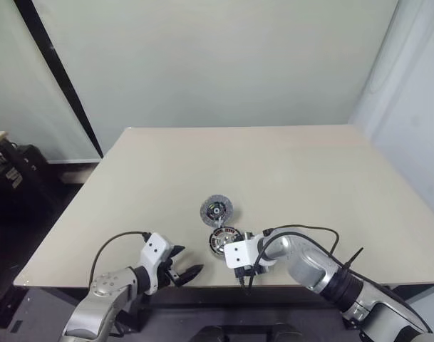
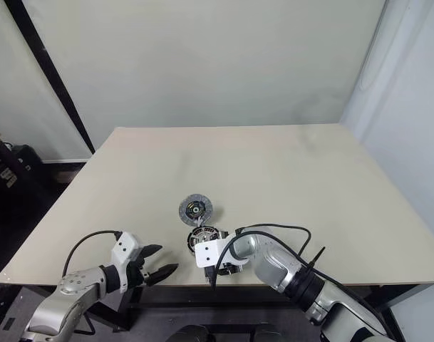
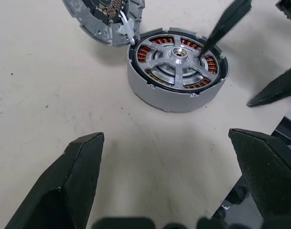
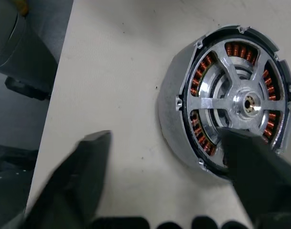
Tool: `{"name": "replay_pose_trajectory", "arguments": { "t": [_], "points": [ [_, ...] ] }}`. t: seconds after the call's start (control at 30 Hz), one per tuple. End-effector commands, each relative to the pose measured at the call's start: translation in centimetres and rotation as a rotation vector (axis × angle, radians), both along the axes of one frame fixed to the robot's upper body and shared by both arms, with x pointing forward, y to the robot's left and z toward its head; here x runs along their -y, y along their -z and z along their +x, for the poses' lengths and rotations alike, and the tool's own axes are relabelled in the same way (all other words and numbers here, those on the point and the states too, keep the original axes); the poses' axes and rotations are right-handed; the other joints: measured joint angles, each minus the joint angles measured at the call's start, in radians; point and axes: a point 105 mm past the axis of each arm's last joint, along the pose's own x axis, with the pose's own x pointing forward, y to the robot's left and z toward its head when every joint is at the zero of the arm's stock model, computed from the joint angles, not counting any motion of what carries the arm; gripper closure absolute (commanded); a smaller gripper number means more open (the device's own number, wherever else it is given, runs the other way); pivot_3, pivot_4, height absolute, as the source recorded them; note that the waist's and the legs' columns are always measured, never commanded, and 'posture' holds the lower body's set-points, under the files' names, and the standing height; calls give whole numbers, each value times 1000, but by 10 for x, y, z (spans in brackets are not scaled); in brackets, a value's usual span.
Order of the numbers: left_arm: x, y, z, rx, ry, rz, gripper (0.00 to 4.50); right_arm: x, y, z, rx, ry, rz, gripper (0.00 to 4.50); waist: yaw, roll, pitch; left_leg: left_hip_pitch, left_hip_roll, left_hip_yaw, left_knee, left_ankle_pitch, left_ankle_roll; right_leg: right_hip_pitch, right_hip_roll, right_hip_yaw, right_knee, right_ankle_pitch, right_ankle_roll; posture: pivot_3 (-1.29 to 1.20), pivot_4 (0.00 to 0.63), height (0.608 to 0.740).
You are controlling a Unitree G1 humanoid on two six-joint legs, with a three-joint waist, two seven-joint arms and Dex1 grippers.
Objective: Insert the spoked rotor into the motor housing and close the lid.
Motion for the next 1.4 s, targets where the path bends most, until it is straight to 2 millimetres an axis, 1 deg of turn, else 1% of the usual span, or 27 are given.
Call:
{"name": "replay_pose_trajectory", "arguments": {
  "t": [0.03,0.07,0.2,0.23,0.27,0.4,0.53,0.63,0.87,1.03,1.1,1.13,1.23,1.4],
  "points": [
    [2,-7,5,42,16,5,0,-3,-6,7,42,2,10,2018,0,0,0,1,0,0,0,0,0,1,0,0,0,0,0,0,0,740],
    [2,-7,5,43,16,5,0,-4,-5,8,43,3,10,2437,0,0,0,2,0,0,0,0,0,1,0,0,0,0,-1,0,0,740],
    [3,-7,5,44,17,5,0,-7,-6,9,57,9,21,3870,-1,0,0,3,0,0,0,0,0,3,0,0,0,-1,-1,0,0,740],
    [3,-7,5,43,17,4,0,-8,-6,10,60,12,28,4179,-2,0,0,4,1,1,0,0,0,3,0,0,0,-1,-1,0,0,740],
    [3,-7,5,44,17,4,0,-9,-7,9,60,12,33,4362,-3,0,0,4,1,1,0,0,0,3,0,0,0,-1,-1,0,0,740],
    [3,-7,5,44,15,3,0,-15,-11,8,40,30,73,4417,-4,0,0,5,1,1,0,0,0,3,0,0,1,-1,-1,0,0,740],
    [3,-7,5,45,11,1,0,-23,-16,1,-42,96,150,4418,-5,0,0,5,1,1,0,0,0,3,0,0,1,-1,-1,0,0,740],
    [3,-7,4,45,7,-1,0,-31,-22,-3,-134,189,224,4418,-5,0,0,5,1,1,0,0,0,2,0,0,2,-1,-1,0,0,740],
    [4,-7,6,57,-6,-9,0,-41,-28,7,-222,441,354,4420,-5,0,0,5,2,0,-3,-2,-3,0,1,0,2,0,1,0,0,740],
    [4,-7,9,71,-16,-14,0,-51,-34,12,-378,625,497,4425,-5,0,0,5,1,0,-3,-2,-3,0,1,0,2,0,0,0,0,740],
    [4,-8,11,78,-21,-15,0,-54,-35,12,-447,690,538,4425,-5,0,0,5,1,0,-3,-2,-3,0,1,0,2,0,0,0,0,740],
    [4,-8,11,81,-22,-16,0,-55,-35,13,-456,712,546,4425,-5,0,0,5,1,0,-3,-2,-3,0,1,0,2,0,0,0,0,740],
    [4,-8,13,87,-25,-16,0,-54,-35,13,-447,714,523,4426,-5,1,0,5,1,0,-3,-2,-3,0,1,0,2,0,0,0,0,740],
    [3,-8,13,91,-30,-16,0,-55,-39,9,-514,726,528,4427,-5,0,0,5,1,0,-3,-2,-3,0,0,0,2,0,0,0,0,740]
  ]
}}
